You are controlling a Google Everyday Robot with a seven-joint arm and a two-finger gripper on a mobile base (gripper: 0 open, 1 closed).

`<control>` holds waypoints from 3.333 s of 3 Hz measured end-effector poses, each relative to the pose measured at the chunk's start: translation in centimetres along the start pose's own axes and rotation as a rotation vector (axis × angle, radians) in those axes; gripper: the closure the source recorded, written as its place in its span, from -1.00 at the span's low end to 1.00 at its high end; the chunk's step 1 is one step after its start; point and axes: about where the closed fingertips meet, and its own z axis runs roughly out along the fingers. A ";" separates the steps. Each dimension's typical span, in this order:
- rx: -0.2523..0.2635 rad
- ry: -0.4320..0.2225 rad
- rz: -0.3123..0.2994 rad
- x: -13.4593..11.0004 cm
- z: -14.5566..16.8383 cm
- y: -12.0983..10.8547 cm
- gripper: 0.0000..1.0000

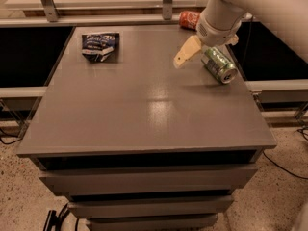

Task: Pick green can

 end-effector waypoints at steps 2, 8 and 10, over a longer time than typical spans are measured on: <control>0.008 0.043 0.075 -0.3 3.4 -0.5 -1.00; -0.071 0.047 0.070 1.8 5.1 -3.5 0.76; -0.178 -0.086 -0.075 0.5 -0.8 -2.0 1.00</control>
Offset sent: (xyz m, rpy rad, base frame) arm 0.0260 -0.0106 -0.0391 0.0081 0.0449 -0.1145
